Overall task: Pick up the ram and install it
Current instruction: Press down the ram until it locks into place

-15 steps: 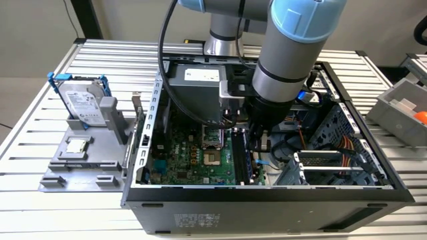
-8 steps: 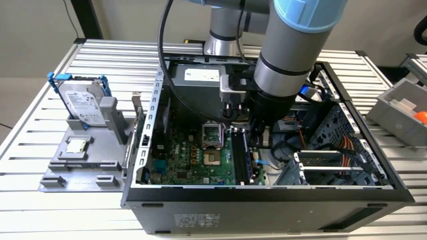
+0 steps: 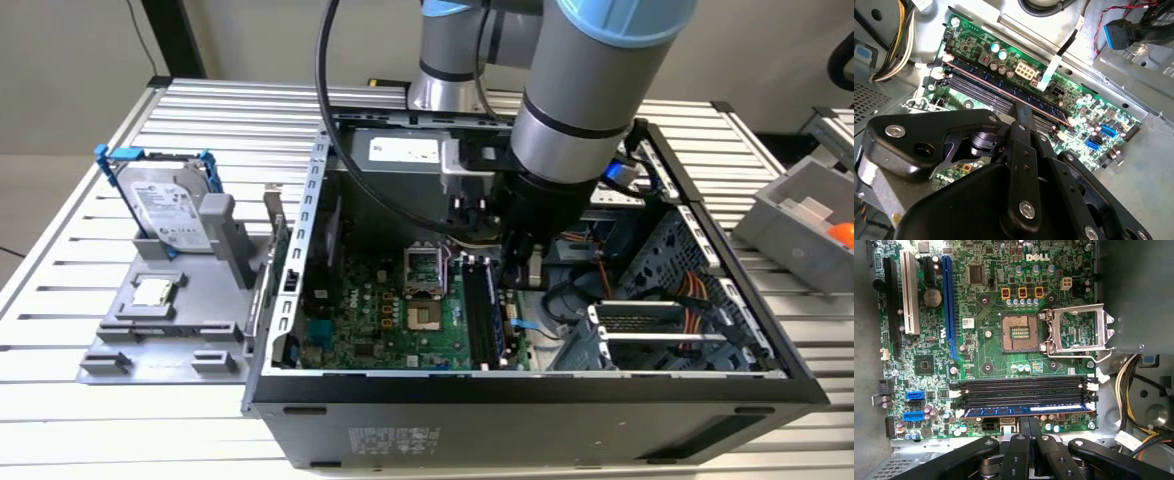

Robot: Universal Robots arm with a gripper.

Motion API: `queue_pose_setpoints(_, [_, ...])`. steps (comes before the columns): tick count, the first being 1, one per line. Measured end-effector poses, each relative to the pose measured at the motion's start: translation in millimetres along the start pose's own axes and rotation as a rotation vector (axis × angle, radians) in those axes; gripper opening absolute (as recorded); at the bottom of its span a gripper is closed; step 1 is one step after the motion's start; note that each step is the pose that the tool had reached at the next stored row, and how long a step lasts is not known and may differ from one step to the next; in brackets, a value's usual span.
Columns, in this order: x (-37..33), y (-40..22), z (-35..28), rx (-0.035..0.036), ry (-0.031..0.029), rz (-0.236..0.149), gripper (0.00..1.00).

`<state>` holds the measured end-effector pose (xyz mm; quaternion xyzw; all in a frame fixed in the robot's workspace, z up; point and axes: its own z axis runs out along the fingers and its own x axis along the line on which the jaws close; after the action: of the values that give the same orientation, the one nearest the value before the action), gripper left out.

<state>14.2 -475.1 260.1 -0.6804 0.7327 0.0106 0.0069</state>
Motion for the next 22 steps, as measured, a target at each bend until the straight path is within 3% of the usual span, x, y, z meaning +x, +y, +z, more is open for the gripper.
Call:
queue_pose_setpoints(6, [-0.2,0.0,-9.3,0.0001,-0.0001,0.0,0.0])
queue_pose_setpoints(22, [-0.6,0.2,-26.3,0.0001,-0.0001,0.0,0.0])
